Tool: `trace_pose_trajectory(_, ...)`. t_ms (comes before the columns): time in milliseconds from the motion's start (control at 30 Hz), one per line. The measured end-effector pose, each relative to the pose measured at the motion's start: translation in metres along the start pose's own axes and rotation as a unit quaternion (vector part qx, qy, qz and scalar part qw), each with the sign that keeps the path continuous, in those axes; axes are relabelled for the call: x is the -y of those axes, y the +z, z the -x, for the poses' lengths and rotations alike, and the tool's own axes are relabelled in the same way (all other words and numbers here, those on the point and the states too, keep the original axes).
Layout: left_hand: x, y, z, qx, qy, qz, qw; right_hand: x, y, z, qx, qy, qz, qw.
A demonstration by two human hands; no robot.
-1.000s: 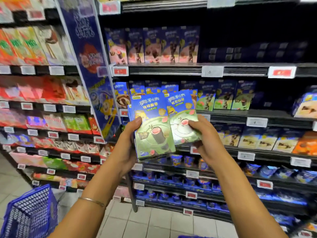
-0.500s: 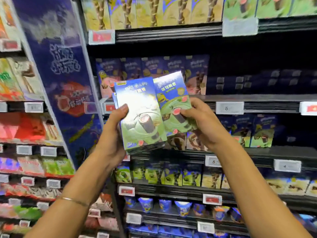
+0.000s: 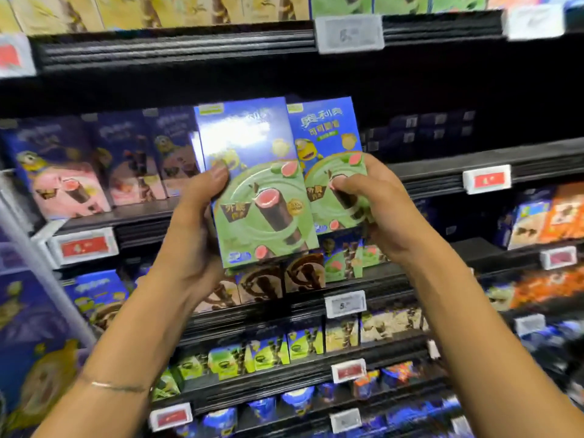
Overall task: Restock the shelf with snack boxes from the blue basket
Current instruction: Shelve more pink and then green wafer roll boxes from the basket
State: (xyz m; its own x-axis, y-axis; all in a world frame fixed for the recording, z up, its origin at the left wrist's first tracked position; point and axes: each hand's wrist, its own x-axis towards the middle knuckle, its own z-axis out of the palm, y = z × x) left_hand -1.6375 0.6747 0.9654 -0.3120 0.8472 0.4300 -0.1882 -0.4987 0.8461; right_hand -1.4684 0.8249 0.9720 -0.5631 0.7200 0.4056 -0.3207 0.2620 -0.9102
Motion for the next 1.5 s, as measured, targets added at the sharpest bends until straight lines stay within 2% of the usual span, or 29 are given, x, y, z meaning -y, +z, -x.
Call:
trace_pose_trajectory(267, 0.028, 0.009, -0.021, -0.017, -0.037, 0.056, 0.998, 0.006, -0.024, 0.007, -0.049, 0.013, -0.014, 0.999)
trace_pose_trajectory(567, 0.051, 0.046, -0.029, -0.06, -0.044, 0.047, 0.996, 0.002, -0.064, -0.001, -0.022, 0.02, -0.005, 1.0)
trace_pose_trajectory(700, 0.066, 0.072, -0.031, -0.101, -0.003, 0.006, 0.995, -0.006, -0.093, -0.01, 0.001, 0.02, -0.001, 1.0)
trace_pose_trajectory(867, 0.08, 0.108, -0.024, -0.152, 0.024, -0.013, 0.988, -0.001, -0.124, -0.017, 0.069, 0.015, -0.001, 0.998)
trace_pose_trajectory(1033, 0.079, 0.117, -0.025, -0.196, 0.032, -0.013, 0.98, 0.009, -0.141, -0.056, 0.064, 0.025, -0.001, 0.998)
trace_pose_trajectory(1100, 0.074, 0.114, -0.027, -0.211, 0.038, -0.01, 0.977, 0.01, -0.145, -0.081, 0.024, 0.016, 0.02, 0.999)
trace_pose_trajectory(1200, 0.063, 0.103, -0.039, -0.192, 0.047, -0.018, 0.98, 0.005, -0.148, -0.12, -0.015, 0.019, 0.059, 0.998)
trace_pose_trajectory(1367, 0.048, 0.089, -0.059, -0.152, 0.062, -0.026, 0.986, -0.021, -0.118, -0.173, -0.009, 0.04, 0.189, 0.981)
trace_pose_trajectory(1433, 0.045, 0.083, -0.065, -0.147, 0.072, -0.022, 0.986, -0.029, -0.102, -0.192, 0.006, 0.031, 0.265, 0.964)
trace_pose_trajectory(1500, 0.043, 0.077, -0.07, -0.15, 0.067, -0.009, 0.986, -0.032, -0.086, -0.206, 0.031, 0.027, 0.377, 0.925)
